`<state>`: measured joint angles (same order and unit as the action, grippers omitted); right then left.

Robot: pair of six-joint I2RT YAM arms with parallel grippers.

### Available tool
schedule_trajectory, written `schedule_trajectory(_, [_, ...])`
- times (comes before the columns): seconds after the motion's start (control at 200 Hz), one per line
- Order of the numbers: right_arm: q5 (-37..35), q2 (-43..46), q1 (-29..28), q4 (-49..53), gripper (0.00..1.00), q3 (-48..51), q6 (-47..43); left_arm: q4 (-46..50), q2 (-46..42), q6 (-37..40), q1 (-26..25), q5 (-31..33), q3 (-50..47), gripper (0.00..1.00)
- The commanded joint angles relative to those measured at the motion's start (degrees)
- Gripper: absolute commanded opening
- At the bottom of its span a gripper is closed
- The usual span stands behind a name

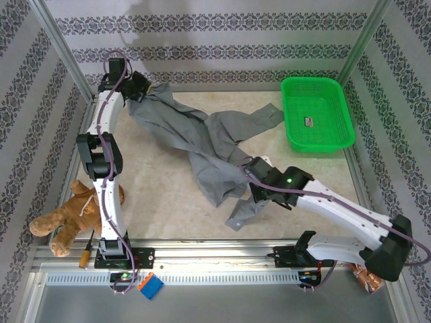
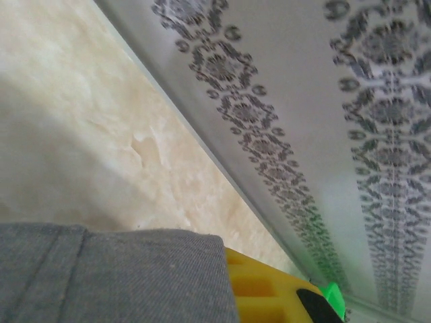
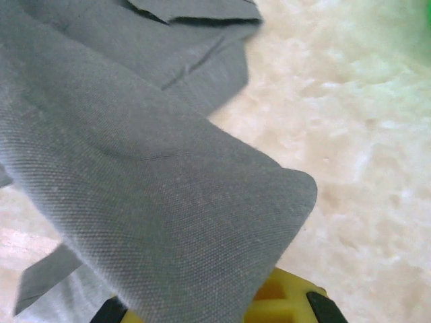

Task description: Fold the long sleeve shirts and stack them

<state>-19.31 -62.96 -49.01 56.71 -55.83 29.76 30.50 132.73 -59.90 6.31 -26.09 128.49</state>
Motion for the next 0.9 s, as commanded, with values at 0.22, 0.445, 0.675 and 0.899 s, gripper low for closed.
schedule_trajectory(0.22, [28.0,-0.5,-3.6,-6.0,0.04,-7.8,-4.4,0.4,-2.5,-4.8,6.5,2.5,-11.3,0.22])
schedule_trajectory(0.445, [54.8,-20.6,-11.5,-7.7,0.25,-25.3,-6.2,-0.9,-10.0,-2.7,9.0,3.0,-19.6,0.56])
schedule_trajectory(0.675, [63.9,-22.4,-6.7,-8.6,0.62,-27.4,-6.1,-0.2,-18.3,4.3,8.8,2.7,-26.6,0.60])
schedule_trajectory(0.899, [30.5,-23.4,13.4,2.1,0.67,-24.7,0.9,3.4,-25.0,17.3,3.3,2.1,-35.6,0.63])
